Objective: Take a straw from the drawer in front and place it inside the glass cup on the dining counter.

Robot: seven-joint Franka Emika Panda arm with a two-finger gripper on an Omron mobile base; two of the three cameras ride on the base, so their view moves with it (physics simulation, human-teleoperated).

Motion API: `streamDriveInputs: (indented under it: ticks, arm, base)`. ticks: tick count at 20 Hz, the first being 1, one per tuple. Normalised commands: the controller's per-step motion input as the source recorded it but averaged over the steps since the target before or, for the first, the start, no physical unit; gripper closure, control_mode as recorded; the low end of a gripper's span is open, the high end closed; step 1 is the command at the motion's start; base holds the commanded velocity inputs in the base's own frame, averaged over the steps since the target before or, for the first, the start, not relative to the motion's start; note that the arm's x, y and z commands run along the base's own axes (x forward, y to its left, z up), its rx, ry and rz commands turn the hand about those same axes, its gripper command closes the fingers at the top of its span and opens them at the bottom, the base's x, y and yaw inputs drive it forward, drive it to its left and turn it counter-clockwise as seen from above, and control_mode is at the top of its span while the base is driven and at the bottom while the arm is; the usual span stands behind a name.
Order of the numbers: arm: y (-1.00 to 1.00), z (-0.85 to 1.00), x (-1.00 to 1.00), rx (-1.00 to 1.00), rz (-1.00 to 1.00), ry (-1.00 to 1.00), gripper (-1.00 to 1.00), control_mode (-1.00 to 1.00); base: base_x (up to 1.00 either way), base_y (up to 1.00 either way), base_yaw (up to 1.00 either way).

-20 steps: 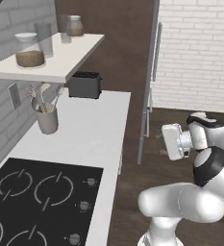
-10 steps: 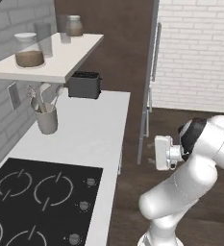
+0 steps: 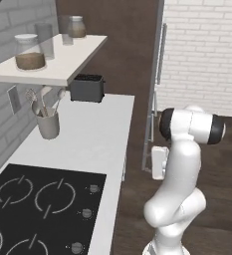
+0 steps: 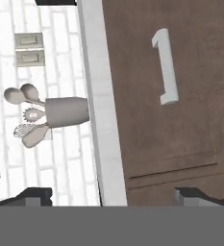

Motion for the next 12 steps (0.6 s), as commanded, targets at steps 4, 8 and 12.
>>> streamDriveInputs:
  ticks: [4,8,12]
  arm:
    - [0.19,-0.23,0.33,0.00,0.00,-0.03,-1.00,-1.00]
    - [0.37,-0.18,0.38,0.00,0.00,-0.02,-1.00,-1.00]
    - [0.38,-0.19,0.33,0.00,0.00,-0.04,-1.00,-1.00]
  base:
    - [0.00,0.00,0.00]
    - [0.00,0.00,0.00]
    - [0.00,0.00,0.00]
